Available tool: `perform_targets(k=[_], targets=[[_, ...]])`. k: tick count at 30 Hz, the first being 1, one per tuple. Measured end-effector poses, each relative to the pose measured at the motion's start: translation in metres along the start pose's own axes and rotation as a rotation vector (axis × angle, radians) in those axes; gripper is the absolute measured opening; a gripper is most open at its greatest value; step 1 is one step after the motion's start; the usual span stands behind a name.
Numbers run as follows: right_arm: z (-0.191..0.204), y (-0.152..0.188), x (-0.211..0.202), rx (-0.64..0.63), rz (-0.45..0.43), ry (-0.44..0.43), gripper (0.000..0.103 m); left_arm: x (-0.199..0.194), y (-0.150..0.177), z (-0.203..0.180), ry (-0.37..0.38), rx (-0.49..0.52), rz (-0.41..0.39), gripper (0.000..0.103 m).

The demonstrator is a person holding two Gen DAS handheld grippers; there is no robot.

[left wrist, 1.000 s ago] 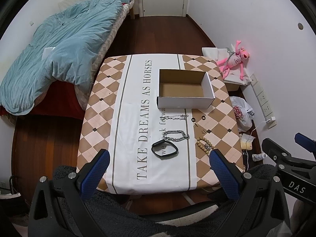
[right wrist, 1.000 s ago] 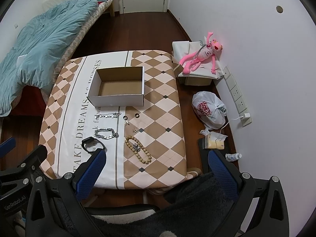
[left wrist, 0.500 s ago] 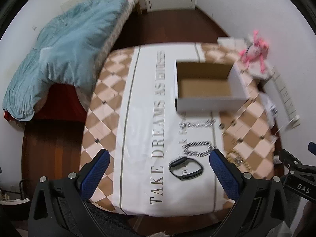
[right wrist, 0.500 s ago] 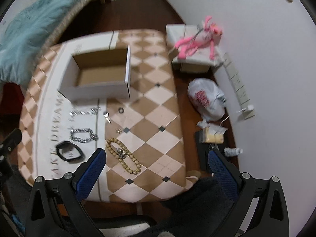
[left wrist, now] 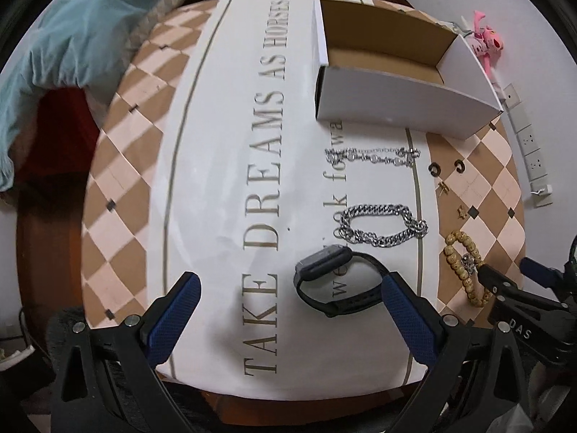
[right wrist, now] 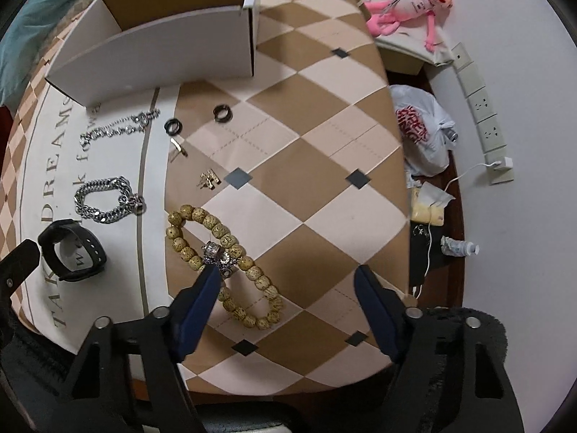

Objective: Organize jewelry
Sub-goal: 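Grasp the black smartwatch with the left tool while the right tool grasps the wooden bead bracelet, then carry the watch with the left tool into the white box while the right tool drops the beads in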

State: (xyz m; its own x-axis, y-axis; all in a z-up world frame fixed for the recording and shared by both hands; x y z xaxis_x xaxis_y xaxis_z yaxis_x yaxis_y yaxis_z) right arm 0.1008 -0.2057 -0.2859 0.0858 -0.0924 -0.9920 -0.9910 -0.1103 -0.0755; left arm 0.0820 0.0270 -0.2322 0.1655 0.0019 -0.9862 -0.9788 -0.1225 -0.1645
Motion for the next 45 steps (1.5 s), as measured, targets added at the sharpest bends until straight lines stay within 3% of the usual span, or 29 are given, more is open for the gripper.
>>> perform_targets(k=[3,9,11,13,14,15,16,20,26,36,38,45], targets=[[0.0,0.003,0.008,-0.007,0.024,-0.01,0.061,0.005,0.004,-0.001,0.033,-0.017,0.019,0.088],[0.004,0.008,0.011,0.002,0.022,-0.079,0.04,0.014,0.009,-0.005,0.108,-0.052,0.041,0.082],[0.009,0.009,0.01,-0.006,0.014,-0.079,0.037,0.019,0.01,-0.007,0.117,-0.052,0.048,0.066],[0.01,0.01,0.01,-0.01,0.005,-0.079,0.034,0.025,0.013,-0.007,0.121,-0.044,0.065,0.036],[0.012,0.01,0.01,-0.015,-0.002,-0.081,0.033,0.027,0.014,-0.007,0.115,-0.038,0.069,0.03],[0.013,0.011,0.009,-0.022,-0.01,-0.081,0.026,0.03,0.012,-0.006,0.107,-0.032,0.071,0.022],[0.014,0.012,0.008,-0.028,-0.015,-0.079,0.011,0.032,0.013,-0.006,0.103,-0.027,0.07,0.015],[0.014,0.013,0.007,-0.011,-0.03,-0.105,0.009,0.033,0.019,0.0,0.091,-0.016,0.041,0.012],[0.003,0.019,-0.003,0.131,-0.022,-0.265,0.009,0.008,0.035,-0.009,0.092,0.004,-0.005,0.008],[0.005,-0.005,-0.082,0.133,-0.147,-0.384,0.009,-0.049,0.034,-0.026,0.132,0.034,-0.087,0.008],[0.008,-0.015,-0.103,0.117,-0.183,-0.4,0.009,-0.063,0.025,-0.032,0.144,0.035,-0.11,0.008],[0.018,-0.068,-0.18,0.06,-0.303,-0.492,0.009,-0.08,-0.066,-0.035,0.186,0.015,-0.186,0.008]])
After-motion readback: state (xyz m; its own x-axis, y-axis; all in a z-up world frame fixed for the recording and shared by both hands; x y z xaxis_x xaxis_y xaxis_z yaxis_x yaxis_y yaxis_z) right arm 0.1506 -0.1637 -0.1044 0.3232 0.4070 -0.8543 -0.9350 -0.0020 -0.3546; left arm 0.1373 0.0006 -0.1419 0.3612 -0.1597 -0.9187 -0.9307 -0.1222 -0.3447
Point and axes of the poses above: each gripper's, at about its wrist camera, not at the fingertips, and x roughly the way its jaws point, z to its left, y to its underside, the point moved 8 cm from there along x, roughly the way its jaws point
